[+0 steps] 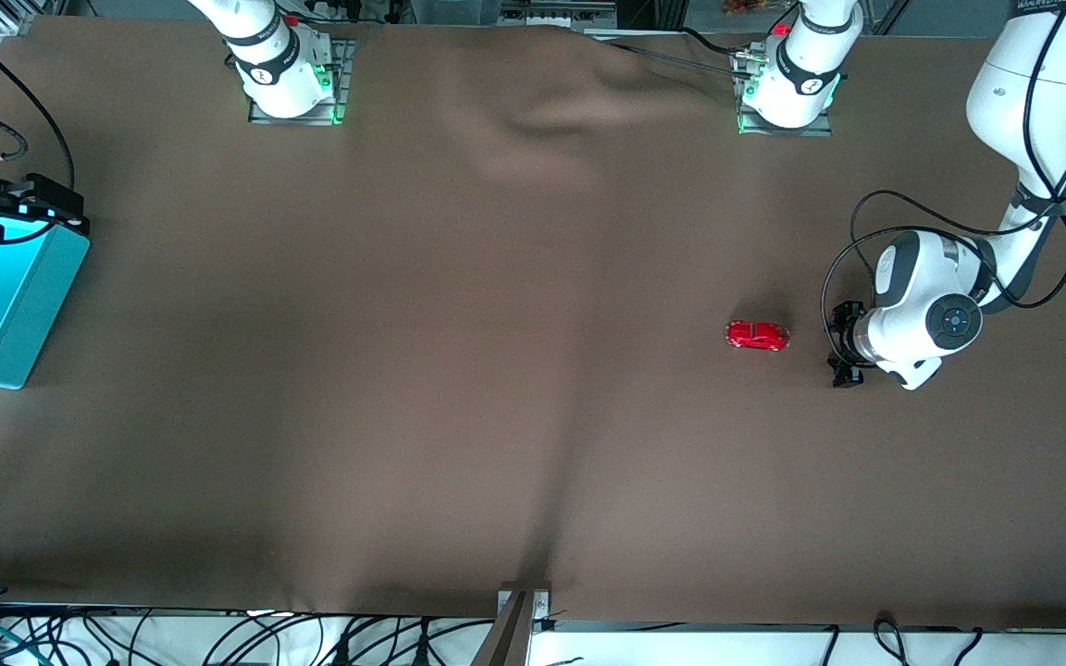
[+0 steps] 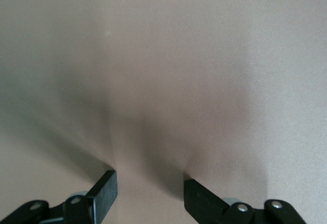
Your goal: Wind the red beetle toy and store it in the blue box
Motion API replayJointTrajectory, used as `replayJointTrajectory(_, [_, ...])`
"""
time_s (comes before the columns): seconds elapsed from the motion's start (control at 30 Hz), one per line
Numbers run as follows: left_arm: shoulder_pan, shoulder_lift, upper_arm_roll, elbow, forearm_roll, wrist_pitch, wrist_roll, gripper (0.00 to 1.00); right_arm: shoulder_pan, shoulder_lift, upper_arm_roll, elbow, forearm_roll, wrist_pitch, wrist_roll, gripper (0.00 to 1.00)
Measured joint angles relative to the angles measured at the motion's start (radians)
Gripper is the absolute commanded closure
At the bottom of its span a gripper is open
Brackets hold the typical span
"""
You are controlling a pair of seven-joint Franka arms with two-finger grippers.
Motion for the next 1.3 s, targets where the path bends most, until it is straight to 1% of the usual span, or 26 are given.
replayJointTrajectory(0.27, [0.0,0.0,0.0,0.006,0.0,0.0,0.002,0.36,0.0,0.007,0.0,0.0,0.0,0.0,0.0,0.0])
replayJointTrajectory(0.53, [0.0,-0.003,-0.004,0.047,0.001,-0.002,0.006,0.35,0.0,0.007,0.0,0.0,0.0,0.0,0.0,0.0])
replayJointTrajectory(0.77, [0.0,-0.025,-0.011,0.077,0.001,-0.028,0.017,0.35,0.0,0.007,0.0,0.0,0.0,0.0,0.0,0.0])
replayJointTrajectory(1.0, [0.0,-0.063,-0.019,0.112,0.0,-0.106,0.038,0.36,0.0,0.007,0.0,0.0,0.0,0.0,0.0,0.0])
replayJointTrajectory(1.3, [0.0,-0.076,-0.03,0.203,-0.031,-0.253,0.144,0.35,0.0,0.006,0.0,0.004,0.0,0.0,0.0,0.0])
